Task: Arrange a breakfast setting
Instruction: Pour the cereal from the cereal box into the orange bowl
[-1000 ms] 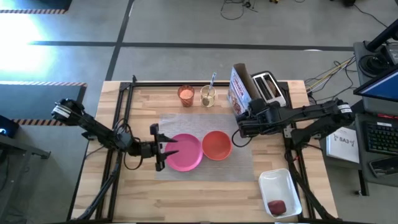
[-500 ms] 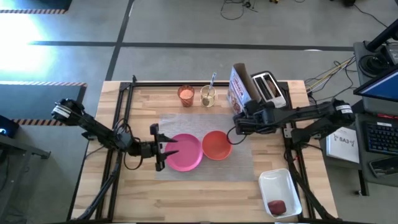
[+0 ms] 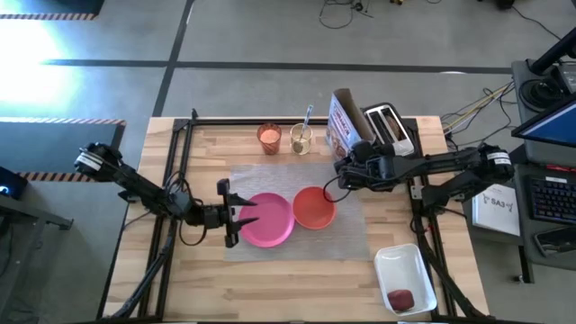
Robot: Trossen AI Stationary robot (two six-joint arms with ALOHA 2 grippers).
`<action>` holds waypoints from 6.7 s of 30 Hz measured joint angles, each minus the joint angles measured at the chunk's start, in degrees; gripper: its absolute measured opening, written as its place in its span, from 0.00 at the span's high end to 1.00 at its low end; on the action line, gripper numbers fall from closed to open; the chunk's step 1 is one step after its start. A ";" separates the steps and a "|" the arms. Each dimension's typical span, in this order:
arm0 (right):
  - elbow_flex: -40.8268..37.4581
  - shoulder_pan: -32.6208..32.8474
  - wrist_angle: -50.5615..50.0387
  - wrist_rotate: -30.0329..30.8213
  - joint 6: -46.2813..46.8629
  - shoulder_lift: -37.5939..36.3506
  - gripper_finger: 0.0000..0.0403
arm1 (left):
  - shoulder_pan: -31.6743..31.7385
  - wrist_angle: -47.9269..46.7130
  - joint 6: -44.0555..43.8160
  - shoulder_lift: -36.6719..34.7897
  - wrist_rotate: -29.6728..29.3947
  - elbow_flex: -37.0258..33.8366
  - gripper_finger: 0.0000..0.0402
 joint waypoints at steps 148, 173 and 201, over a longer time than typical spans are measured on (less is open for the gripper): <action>30.50 46.42 -38.65 -22.88 32.01 7.85 0.98 | 0.00 0.21 0.00 0.00 -0.01 0.00 0.60; 29.99 46.40 -37.91 -23.11 40.69 16.39 0.71 | -0.01 0.23 -0.01 0.00 0.01 0.00 0.60; 27.02 53.30 -42.02 -9.09 59.03 29.30 0.53 | -0.01 0.09 -0.03 -0.01 0.00 0.00 0.60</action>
